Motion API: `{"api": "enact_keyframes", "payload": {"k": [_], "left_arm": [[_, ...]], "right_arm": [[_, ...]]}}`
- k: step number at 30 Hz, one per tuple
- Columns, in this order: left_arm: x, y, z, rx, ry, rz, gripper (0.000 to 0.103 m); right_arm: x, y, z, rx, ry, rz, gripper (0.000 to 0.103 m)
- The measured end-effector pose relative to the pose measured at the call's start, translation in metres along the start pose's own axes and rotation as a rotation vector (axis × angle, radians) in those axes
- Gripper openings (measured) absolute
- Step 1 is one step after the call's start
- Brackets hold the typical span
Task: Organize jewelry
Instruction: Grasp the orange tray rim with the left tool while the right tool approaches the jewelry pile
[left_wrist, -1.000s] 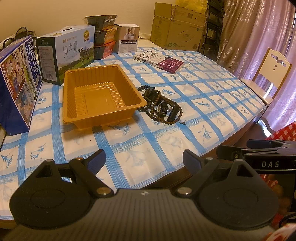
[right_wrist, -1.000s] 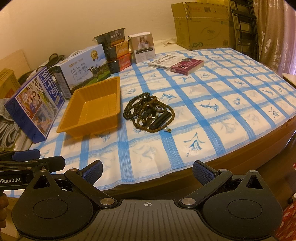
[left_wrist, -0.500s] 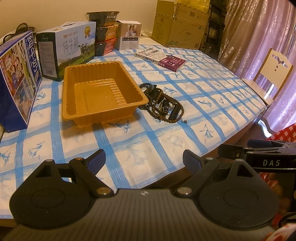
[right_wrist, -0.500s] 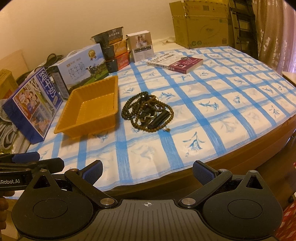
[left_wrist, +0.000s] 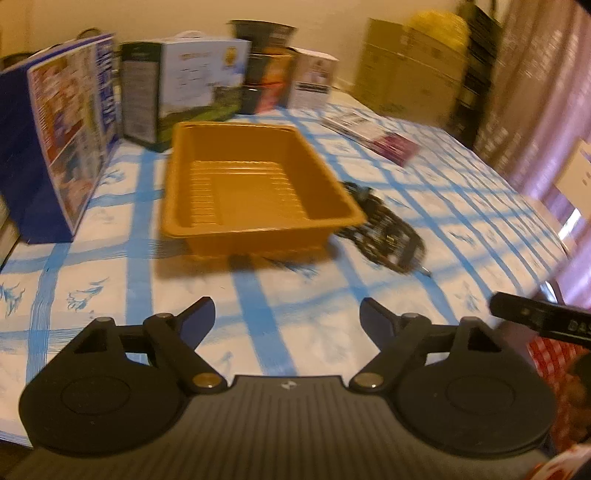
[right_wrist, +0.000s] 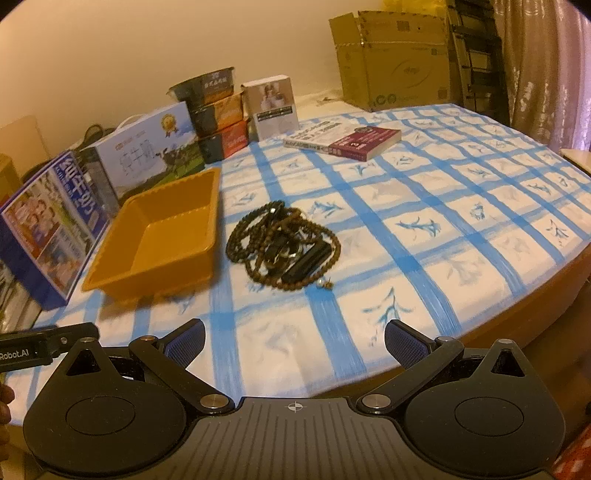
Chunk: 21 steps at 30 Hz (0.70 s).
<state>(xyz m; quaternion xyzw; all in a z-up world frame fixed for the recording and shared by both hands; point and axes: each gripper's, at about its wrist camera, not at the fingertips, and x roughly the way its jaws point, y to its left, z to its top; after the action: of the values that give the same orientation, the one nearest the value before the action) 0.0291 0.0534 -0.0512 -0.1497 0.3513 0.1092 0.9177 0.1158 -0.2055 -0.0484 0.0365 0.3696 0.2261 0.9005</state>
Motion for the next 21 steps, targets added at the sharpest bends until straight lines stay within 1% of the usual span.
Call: {"api": "enact_keyframes", "payload": {"k": [3, 6, 11, 18, 21], "left_arm": [[0.011, 0.013, 0.002, -0.047, -0.052, 0.042, 0.082], [0.021, 0.022, 0.005, -0.071, -0.110, 0.096, 0.081], [0.042, 0.036, 0.013, -0.122, -0.158, 0.158, 0.079], [0.066, 0.062, 0.017, -0.289, -0.247, 0.187, 0.075], [0.075, 0.065, 0.020, -0.312, -0.268, 0.196, 0.073]], "right_arm": [[0.013, -0.003, 0.002, 0.004, -0.014, -0.002, 0.103], [0.029, -0.005, 0.005, 0.007, -0.023, -0.010, 0.103], [0.056, -0.013, 0.010, 0.017, -0.045, -0.035, 0.103], [0.083, -0.019, 0.017, 0.000, -0.039, -0.052, 0.102], [0.092, -0.019, 0.020, -0.011, -0.035, -0.057, 0.102]]}}
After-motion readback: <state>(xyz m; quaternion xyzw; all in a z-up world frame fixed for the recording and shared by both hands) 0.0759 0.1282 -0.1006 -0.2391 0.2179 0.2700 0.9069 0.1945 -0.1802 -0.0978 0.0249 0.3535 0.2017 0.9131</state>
